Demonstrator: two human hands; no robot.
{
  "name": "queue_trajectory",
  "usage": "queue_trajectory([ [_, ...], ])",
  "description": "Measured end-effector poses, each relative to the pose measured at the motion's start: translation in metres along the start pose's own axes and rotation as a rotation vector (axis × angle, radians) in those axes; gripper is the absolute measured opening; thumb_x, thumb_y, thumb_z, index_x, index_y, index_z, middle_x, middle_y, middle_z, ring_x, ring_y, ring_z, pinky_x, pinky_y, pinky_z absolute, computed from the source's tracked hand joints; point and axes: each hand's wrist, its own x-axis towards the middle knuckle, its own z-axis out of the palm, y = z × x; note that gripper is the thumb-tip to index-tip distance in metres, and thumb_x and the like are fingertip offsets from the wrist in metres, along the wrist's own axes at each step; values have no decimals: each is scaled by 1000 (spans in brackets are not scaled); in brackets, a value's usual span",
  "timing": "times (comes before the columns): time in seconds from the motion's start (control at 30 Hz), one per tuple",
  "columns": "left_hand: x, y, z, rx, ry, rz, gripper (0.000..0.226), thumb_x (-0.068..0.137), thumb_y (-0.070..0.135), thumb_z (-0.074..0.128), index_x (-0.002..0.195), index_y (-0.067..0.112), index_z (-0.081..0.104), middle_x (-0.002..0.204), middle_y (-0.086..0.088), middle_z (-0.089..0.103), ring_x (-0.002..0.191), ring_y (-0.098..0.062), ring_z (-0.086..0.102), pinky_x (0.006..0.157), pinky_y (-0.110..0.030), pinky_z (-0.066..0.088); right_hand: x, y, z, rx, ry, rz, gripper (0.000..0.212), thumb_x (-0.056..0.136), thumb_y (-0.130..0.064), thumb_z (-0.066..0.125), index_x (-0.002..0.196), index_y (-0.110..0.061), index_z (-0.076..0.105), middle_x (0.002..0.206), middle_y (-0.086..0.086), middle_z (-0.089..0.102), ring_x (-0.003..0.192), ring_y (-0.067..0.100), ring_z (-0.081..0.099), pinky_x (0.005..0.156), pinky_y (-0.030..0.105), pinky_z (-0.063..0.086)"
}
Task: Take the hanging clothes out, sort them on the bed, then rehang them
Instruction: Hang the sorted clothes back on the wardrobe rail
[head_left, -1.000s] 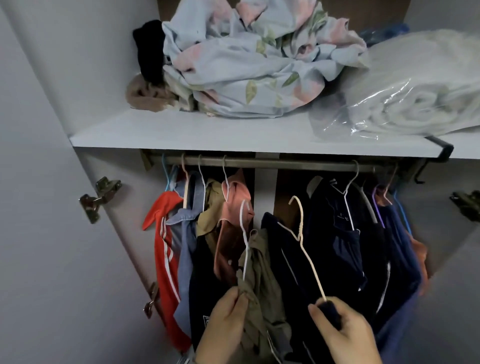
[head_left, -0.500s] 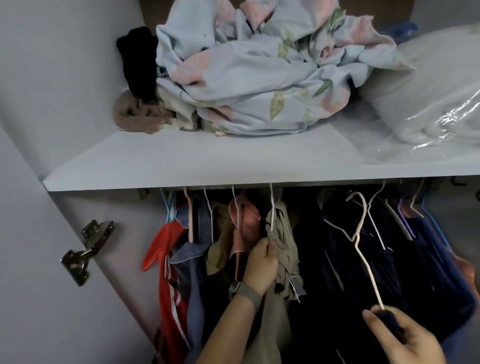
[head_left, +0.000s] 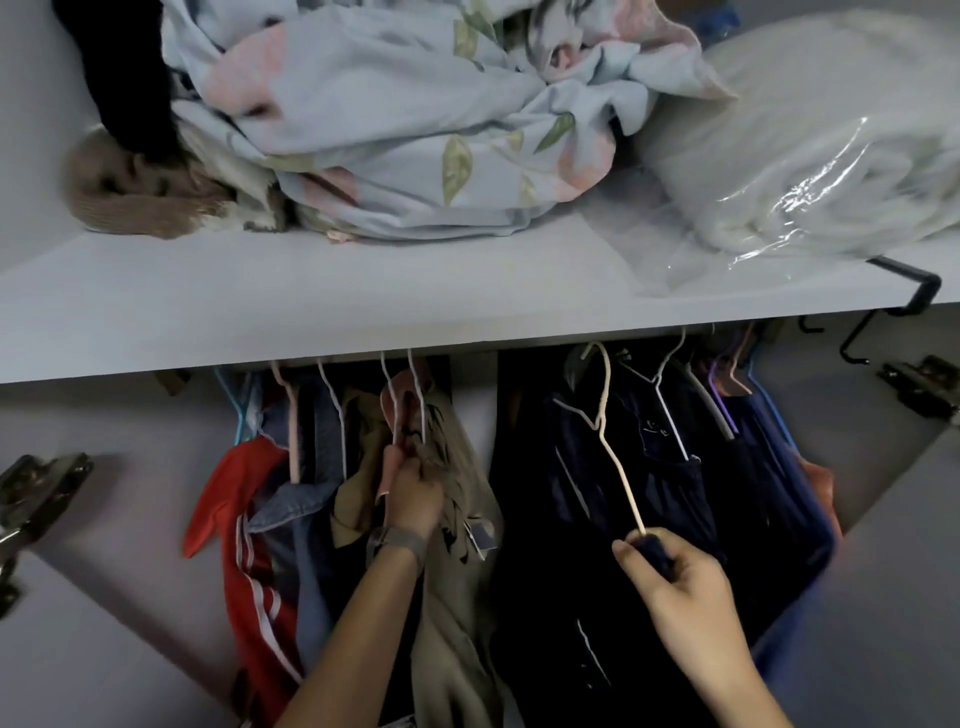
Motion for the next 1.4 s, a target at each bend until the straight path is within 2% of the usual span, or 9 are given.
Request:
queue_trajectory([
  [0.27,10,-1,1,70,49,13,28,97,8,39,116,-9,50,116,-24,56,111,-38,51,87,-34,40,20,-2,13,-23,-46,-3,21,87,-13,66,68,-8,59,53,-1,43,51,8,41,47,22,34],
  [0.57,-8,-21,2,83,-30,281,32,99,16,36,99,1,64,99,-9,65,90,-20,59,73,-13,35,36,0,18,-24,-78,-21,19,86,-14,67,68,-11,63,54,1,51,52,7,48,49,18,38],
  [0.7,-21,-43,-9,287,273,427,27,81,8,49,104,7,61,104,-10,61,94,-25,56,82,-29,47,48,-7,35,-55,-115,-49,19,86,-12,67,67,-10,63,51,-4,50,49,3,46,48,15,37],
  [0.77,-14,-46,-12,497,327,345,29,72,22,50,97,8,58,89,-10,59,83,-29,54,71,-39,48,51,-7,47,-73,-129,-72,19,85,-13,67,67,-12,63,51,-3,51,50,3,47,50,16,38],
  [0.87,0,-32,-16,618,212,196,32,77,27,56,101,5,53,72,-11,64,66,-30,62,55,-33,48,49,-5,62,-97,-130,-110,19,85,-13,69,66,-14,64,56,7,56,54,8,49,54,21,40],
  [1.0,14,-37,-27,479,200,165,35,93,24,41,118,2,53,95,-19,68,93,-33,64,75,-33,48,51,-8,67,-85,-82,-122,19,85,-14,68,67,-13,63,57,6,59,53,8,51,54,22,40],
  [1.17,18,-73,-57,142,328,171,84,69,60,26,116,0,62,106,-22,66,101,-36,62,86,-37,46,59,-16,58,-80,-46,-118,21,86,-17,67,68,-9,61,58,13,56,51,9,47,50,20,37],
  [1.3,17,-79,-66,131,316,141,74,68,58,32,107,4,64,101,-18,68,98,-35,63,84,-37,49,57,-18,56,-87,-44,-119,21,86,-16,67,68,-8,61,55,5,52,50,5,45,51,18,37],
  [1.4,-4,-61,-53,407,426,157,55,73,50,50,105,6,59,102,-19,63,94,-37,60,77,-42,50,52,-14,58,-82,-63,-111,22,87,-16,66,67,-8,60,50,-2,46,47,5,43,47,20,36],
])
